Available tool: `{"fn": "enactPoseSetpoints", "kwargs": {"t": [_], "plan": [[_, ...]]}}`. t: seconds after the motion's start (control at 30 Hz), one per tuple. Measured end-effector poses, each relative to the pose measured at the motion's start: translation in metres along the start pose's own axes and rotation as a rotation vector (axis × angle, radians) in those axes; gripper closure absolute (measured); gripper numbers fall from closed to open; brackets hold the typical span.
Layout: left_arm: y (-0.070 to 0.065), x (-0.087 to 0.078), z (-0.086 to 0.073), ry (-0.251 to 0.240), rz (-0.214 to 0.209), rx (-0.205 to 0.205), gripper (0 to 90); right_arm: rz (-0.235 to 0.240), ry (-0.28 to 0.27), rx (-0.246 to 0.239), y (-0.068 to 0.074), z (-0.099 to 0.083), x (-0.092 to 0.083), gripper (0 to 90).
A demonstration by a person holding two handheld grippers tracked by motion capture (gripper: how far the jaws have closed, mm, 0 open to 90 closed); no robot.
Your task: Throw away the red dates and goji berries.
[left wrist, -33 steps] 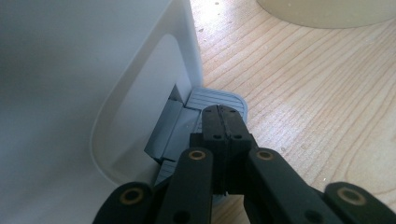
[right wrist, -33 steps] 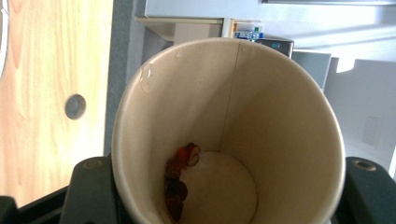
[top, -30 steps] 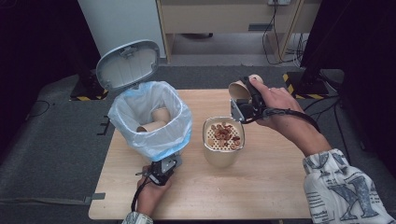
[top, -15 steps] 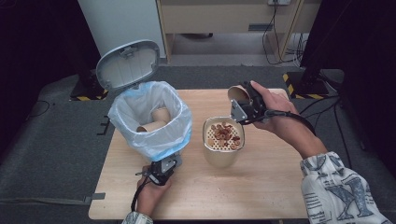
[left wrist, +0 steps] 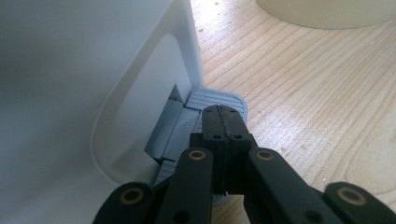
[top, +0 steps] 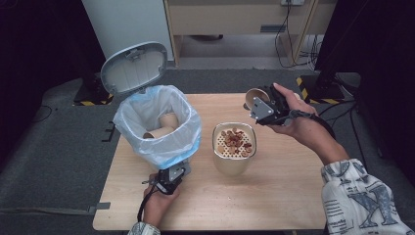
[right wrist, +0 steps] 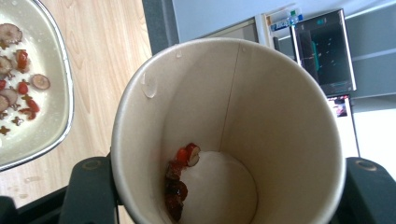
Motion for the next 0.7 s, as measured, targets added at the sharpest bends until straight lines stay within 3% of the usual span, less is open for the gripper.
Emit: {"fn": "enactPoseSetpoints", "kwargs": {"t": [0.2,0.27,0.7], "plan": [[-0.001,0.0,0.0,-0.003,0.007,-0.023,89.2,0.048,-0.037,0.107,-0.001,-0.01,0.001,34.3],[-0.001,0.0,0.0,-0.002,0.008,-0.022,89.2,0.069,-0.054,0.163,-0.002,-0.015,0.001,34.3],[-0.001,0.0,0.0,-0.002,0.004,-0.022,89.2,0.123,-0.099,0.336,-0.004,-0.033,-0.002,34.1]]}}
Point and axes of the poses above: each handheld gripper's, and its own axes: x roughly forward along the jaws, z roughly out of its top, y roughly to its left, the point moved 6 cm from there along x, roughly forward along the jaws, and after that the axes turned 6 degrees about -x, right-handed, at the moved point
